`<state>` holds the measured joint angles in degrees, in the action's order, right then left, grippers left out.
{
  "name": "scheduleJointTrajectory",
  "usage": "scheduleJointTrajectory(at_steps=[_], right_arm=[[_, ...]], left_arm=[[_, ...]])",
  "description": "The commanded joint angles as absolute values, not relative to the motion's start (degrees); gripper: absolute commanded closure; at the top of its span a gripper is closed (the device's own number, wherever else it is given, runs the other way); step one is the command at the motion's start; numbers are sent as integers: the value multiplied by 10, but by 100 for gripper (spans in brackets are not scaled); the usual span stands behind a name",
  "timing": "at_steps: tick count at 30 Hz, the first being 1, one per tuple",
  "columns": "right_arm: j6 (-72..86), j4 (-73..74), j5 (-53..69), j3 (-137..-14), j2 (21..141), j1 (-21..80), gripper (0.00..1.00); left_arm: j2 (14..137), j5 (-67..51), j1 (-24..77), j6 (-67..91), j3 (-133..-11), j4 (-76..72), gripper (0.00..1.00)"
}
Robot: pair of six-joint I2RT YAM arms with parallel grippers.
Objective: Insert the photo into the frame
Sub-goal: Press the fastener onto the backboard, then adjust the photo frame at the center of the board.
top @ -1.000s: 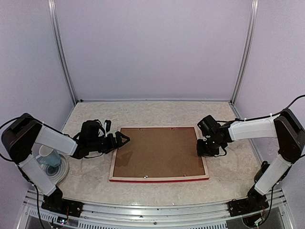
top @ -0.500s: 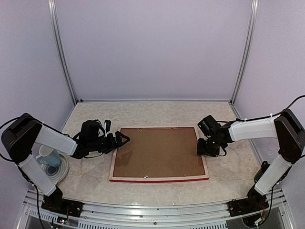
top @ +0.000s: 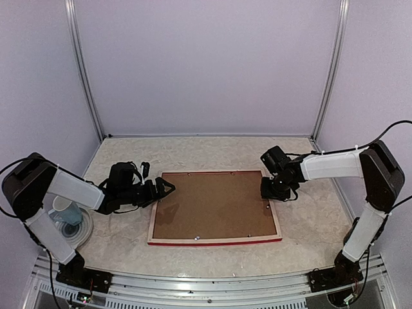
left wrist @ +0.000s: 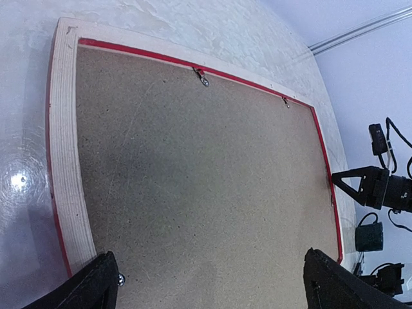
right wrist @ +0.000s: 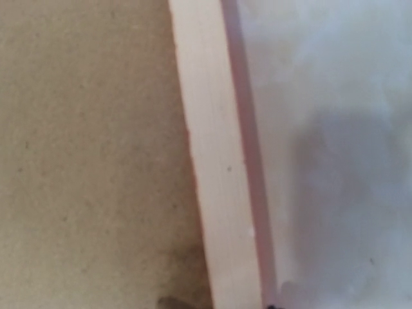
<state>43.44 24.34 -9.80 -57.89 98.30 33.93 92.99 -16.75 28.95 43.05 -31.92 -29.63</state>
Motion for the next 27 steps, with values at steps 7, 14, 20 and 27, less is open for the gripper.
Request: scheduleJointTrajectory(at_steps=[7, 14, 20, 27], right_arm=[[354, 194, -45, -659, 1054, 314, 61], [311, 188, -6, -734, 1105, 288, 60], [341, 245, -41, -742, 1095, 288, 54], [357, 285, -90, -676, 1038, 307, 50]], left_arm=[[956, -169, 284, 434, -306, -229, 1], [967, -180, 284, 435, -309, -233, 1], [966, -177, 283, 437, -308, -232, 1], [964, -178, 281, 439, -307, -233, 1]])
